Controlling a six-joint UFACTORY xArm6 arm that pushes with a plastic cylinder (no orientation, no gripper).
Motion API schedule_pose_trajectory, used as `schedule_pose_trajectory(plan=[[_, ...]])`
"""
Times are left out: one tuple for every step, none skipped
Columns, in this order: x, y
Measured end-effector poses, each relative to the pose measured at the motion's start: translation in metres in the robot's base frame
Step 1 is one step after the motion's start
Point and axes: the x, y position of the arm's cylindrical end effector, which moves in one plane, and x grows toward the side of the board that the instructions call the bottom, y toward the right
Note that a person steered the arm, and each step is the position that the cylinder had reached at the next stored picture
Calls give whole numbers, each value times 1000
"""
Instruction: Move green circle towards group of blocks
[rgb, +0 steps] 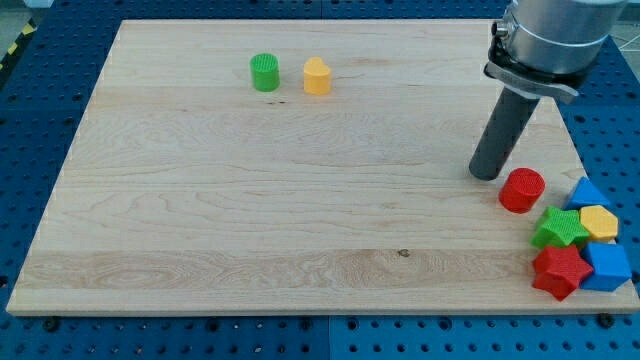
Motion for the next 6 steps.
schedule_pose_trajectory(plan=[[2, 13], [19, 21], [25, 25], [10, 12], [-7, -33], [-22, -108]])
